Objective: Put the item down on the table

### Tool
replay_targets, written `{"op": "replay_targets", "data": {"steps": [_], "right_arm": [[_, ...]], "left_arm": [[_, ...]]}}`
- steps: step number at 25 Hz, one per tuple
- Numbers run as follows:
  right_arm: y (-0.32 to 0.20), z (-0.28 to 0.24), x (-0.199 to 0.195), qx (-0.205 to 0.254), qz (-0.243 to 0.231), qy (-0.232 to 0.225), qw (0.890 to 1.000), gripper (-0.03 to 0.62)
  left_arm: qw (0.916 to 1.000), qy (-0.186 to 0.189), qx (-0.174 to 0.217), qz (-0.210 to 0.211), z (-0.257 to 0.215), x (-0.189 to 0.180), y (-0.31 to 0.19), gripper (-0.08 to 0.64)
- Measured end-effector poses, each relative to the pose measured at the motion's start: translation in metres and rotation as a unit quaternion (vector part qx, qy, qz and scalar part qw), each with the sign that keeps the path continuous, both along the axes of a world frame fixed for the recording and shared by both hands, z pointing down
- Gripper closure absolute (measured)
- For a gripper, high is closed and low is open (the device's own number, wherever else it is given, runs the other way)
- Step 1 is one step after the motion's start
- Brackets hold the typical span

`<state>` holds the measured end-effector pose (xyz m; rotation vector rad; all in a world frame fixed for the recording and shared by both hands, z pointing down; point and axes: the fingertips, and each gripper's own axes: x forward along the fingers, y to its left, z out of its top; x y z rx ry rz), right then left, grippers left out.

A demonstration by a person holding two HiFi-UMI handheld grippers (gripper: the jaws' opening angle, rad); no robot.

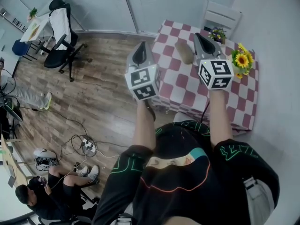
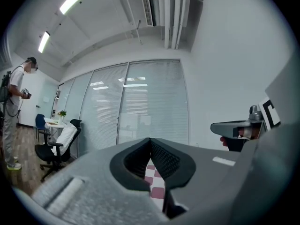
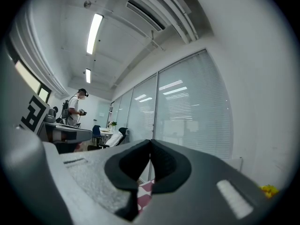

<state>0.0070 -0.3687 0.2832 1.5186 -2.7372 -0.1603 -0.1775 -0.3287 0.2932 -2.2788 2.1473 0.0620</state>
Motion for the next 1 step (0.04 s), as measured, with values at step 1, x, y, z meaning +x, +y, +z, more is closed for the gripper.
{"op": "replay_targets", "data": {"steps": [1], "right_arm": [[-0.0015,0.001,-0.001,0.0,0.0,0.001,1.0,0.588]], "left_arm": [[1.0,0.001,-0.001,-0.001,0.0014,-0.0016,-0.001,0.551]]}}
